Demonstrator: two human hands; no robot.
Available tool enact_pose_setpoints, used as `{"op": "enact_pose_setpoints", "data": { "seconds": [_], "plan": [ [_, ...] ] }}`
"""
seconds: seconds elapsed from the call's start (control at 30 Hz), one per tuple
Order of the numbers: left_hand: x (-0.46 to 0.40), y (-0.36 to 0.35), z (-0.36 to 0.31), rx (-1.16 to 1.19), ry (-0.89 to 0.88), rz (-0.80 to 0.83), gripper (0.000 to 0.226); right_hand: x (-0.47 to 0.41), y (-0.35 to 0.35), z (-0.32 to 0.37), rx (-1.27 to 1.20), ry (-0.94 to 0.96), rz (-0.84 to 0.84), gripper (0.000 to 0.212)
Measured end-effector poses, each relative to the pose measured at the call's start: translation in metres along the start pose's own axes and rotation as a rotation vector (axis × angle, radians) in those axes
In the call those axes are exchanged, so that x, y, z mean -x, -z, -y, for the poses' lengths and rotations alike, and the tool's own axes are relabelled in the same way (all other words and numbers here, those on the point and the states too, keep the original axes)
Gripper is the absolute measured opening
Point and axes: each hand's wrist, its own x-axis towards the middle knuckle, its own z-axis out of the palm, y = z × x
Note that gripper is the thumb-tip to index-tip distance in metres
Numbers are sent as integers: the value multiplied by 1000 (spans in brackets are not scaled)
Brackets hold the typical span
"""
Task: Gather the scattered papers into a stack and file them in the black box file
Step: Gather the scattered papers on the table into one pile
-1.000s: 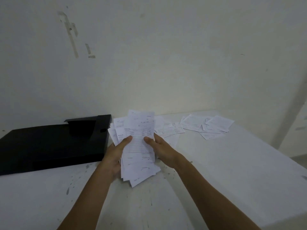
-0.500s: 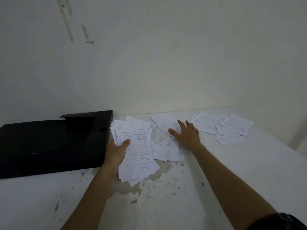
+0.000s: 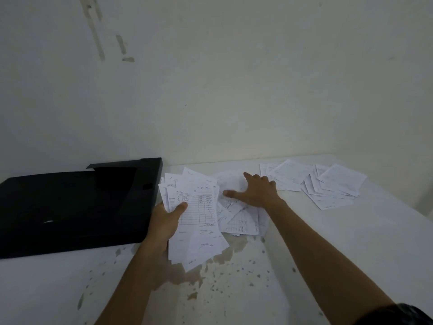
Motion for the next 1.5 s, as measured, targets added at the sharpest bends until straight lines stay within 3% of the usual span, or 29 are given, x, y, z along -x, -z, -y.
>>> {"op": "enact_pose_setpoints", "data": {
  "seconds": [0.1, 0.37, 0.63, 0.7, 0.8, 0.87, 1.1, 1.2, 1.33, 1.5],
  "plan": [
    [-3, 4, 0, 41, 41, -5, 29, 0, -6, 10, 94, 2, 0, 131],
    [-5, 8, 1, 54, 79, 5, 32, -6, -12, 10, -117, -52, 50, 98],
    [-4, 9, 1, 73, 77, 23, 32, -2, -1, 16, -347, -85, 96, 99],
    [-4, 9, 1, 72, 80, 31, 31, -5, -5, 13, -433, -89, 117, 88],
    [-4, 9, 0, 83, 77, 35, 32, -1, -6, 8, -653, -45, 91, 45],
    [-4, 9, -1, 114, 90, 34, 33, 12, 3, 8, -813, -7, 68, 33],
    [4, 2, -22, 351, 129, 118, 31, 54, 35, -5, -1223, 160, 85, 31],
    [9, -10, -37, 405, 133, 175, 24, 68, 49, -2, -1292, 188, 88, 28],
    [7, -24, -52, 394, 111, 223, 39, 83, 58, 6, -1297, 182, 142, 32],
    [7, -32, -55, 245, -8, 157, 28, 97, 64, 20, -1267, 193, 190, 41]
  ]
}}
